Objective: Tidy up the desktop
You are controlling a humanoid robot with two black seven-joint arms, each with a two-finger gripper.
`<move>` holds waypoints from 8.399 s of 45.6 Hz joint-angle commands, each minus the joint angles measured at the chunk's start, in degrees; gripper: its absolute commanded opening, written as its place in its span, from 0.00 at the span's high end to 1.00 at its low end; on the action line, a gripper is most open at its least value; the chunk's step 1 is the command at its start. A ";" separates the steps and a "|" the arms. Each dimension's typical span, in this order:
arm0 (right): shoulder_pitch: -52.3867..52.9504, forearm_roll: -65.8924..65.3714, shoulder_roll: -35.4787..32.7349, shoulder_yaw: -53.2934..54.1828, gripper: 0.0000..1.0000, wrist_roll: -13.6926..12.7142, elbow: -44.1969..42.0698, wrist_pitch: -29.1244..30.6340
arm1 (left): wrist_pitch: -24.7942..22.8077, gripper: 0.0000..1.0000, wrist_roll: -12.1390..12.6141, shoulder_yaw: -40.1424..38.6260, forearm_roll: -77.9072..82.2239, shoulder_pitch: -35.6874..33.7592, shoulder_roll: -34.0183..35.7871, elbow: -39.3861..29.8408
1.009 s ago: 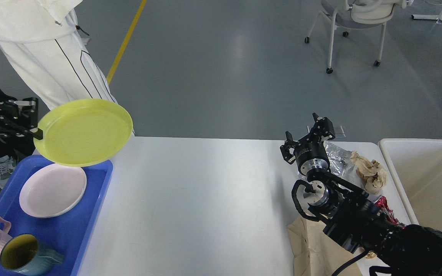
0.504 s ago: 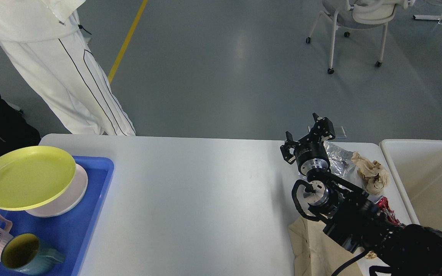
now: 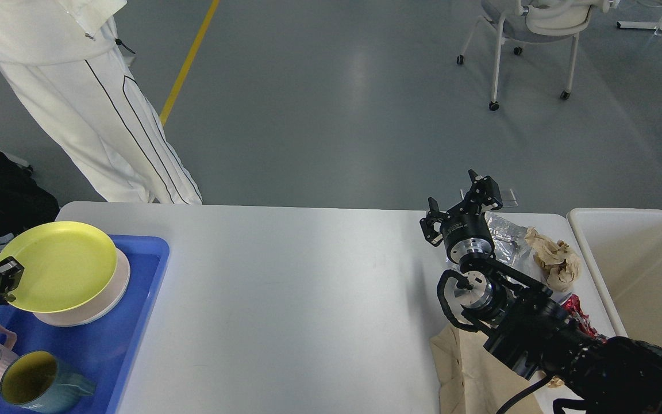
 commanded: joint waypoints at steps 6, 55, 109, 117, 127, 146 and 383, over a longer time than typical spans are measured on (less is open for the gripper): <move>0.00 -0.03 0.00 0.00 0.00 -0.02 -0.01 0.00 | 1.00 1.00 -2.17 -0.07 -0.56 3.86 -5.04 6.34; 0.00 0.05 0.00 0.00 0.00 -0.02 -0.01 0.00 | 5.49 0.08 -3.14 -5.87 -9.87 6.32 -5.76 11.27; 0.00 0.05 0.00 0.00 0.00 -0.02 -0.09 0.00 | -18.16 0.03 -15.87 -20.63 -32.72 4.46 -0.03 15.65; 0.00 -0.03 0.00 0.00 0.00 -0.02 -0.09 0.00 | -17.98 0.03 -25.28 -31.44 -34.05 11.23 -3.73 17.33; 0.00 -0.03 0.00 0.00 0.00 -0.02 -0.18 0.00 | -14.12 0.03 -26.34 -41.29 -34.49 16.16 -14.70 20.22; 0.00 -0.03 0.00 0.00 0.00 -0.02 -0.09 0.00 | -27.11 0.03 -27.75 -66.34 -33.79 33.12 -32.65 30.07; 66.53 -21.83 -27.77 -98.96 0.00 -28.14 47.36 23.38 | -37.06 0.03 -41.99 -77.86 -33.79 39.37 -39.15 34.38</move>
